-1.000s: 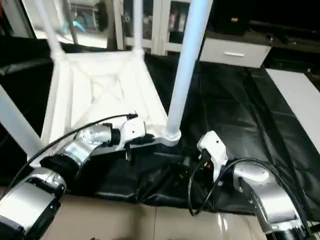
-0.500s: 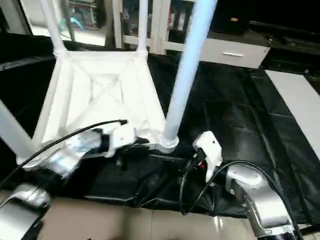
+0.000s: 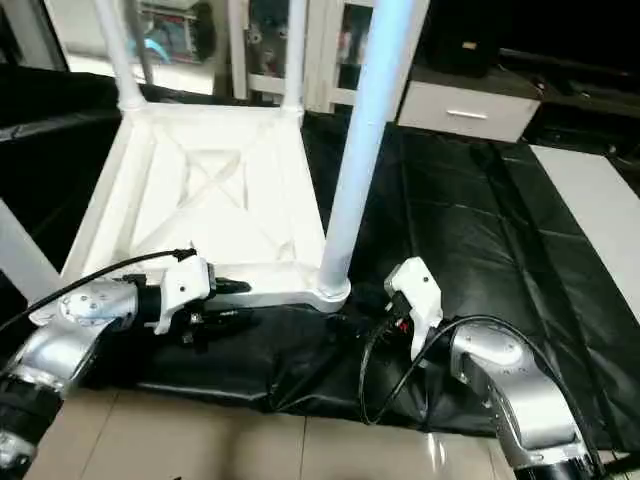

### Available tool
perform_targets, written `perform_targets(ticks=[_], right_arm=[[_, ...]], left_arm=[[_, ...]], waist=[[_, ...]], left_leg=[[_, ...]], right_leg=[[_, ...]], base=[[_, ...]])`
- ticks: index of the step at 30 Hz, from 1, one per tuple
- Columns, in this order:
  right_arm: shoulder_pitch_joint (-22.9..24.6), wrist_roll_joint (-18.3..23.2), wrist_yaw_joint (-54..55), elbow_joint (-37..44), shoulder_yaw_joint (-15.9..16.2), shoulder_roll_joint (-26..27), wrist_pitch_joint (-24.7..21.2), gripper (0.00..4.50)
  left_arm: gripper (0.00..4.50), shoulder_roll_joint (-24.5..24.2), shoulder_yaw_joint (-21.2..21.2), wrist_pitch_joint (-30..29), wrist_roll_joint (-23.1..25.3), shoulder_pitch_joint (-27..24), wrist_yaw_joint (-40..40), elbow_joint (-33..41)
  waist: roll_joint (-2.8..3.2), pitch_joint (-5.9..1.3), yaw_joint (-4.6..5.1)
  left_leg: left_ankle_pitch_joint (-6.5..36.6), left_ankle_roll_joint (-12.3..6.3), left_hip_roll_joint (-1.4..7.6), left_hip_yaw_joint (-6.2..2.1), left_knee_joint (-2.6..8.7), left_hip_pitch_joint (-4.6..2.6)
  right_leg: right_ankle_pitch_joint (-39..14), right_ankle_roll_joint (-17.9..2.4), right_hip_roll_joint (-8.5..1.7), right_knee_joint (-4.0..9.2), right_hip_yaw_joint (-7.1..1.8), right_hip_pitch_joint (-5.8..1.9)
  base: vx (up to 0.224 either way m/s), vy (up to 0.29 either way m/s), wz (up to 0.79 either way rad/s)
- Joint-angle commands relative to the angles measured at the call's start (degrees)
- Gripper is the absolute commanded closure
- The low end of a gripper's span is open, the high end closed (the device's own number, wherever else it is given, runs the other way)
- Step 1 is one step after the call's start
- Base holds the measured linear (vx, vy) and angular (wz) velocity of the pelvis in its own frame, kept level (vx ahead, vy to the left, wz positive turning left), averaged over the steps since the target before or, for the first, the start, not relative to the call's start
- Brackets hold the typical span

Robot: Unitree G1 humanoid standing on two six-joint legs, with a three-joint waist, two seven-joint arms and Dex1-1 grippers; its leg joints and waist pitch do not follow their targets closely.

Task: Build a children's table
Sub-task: Rotate leg to tighten

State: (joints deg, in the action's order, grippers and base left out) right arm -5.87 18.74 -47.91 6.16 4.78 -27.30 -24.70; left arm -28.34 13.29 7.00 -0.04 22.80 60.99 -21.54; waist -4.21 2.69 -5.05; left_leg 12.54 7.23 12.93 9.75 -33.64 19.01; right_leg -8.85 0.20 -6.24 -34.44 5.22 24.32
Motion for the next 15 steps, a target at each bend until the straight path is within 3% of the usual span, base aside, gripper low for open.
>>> perform_targets(ticks=[1, 6, 9, 15], right_arm=[[0.15, 0.78, 0.24, 0.59, -1.24, -0.42, -0.39, 0.97], [0.49, 0.62, 0.17, 0.41, -0.99, -0.36, -0.09, 0.97], [0.53, 0.69, 0.24, 0.43, -0.93, -0.18, -0.14, 0.97], [1.22, 1.02, 0.25, 0.89, -0.58, -0.11, -0.13, 0.97]], left_arm=[[2.58, -1.27, -1.64, -0.55, 0.6, -0.71, -0.54, 0.07], [2.58, -4.24, -4.14, -1.0, 2.23, -2.18, -4.83, -0.78], [2.58, -5.66, -4.83, -1.62, 1.49, -3.02, -4.43, -0.34], [2.58, -8.49, -6.87, -2.1, -1.28, -6.01, -2.24, 1.41]], waist=[[0.45, -3.3, 0.12], [0.58, -3.28, 0.27], [0.95, -3.22, 0.06], [0.95, -3.16, 0.11]], left_leg=[[9.04, -1.72, 0.19, 0.72, 4.25, 0.7], [9.96, -1.42, 0.19, 0.66, 4.28, 0.66], [10.81, -0.99, 0.19, 0.63, 4.39, 0.51], [12.73, -0.56, 0.22, 0.53, 4.55, 0.48]], right_leg=[[-11.44, -9.73, -1.34, 3.07, -2.62, -3.44], [-13.2, -8.94, -1.36, 3.27, -2.58, -3.45], [-13.83, -8.98, -1.36, 3.28, -2.63, -3.28], [-14.61, -9.02, -1.29, 3.38, -2.62, -3.22]], base=[[0.0, 0.0, 0.0], [0.0, 0.0, 0.0], [0.0, 0.0, 0.0], [0.0, 0.0, 0.0]])
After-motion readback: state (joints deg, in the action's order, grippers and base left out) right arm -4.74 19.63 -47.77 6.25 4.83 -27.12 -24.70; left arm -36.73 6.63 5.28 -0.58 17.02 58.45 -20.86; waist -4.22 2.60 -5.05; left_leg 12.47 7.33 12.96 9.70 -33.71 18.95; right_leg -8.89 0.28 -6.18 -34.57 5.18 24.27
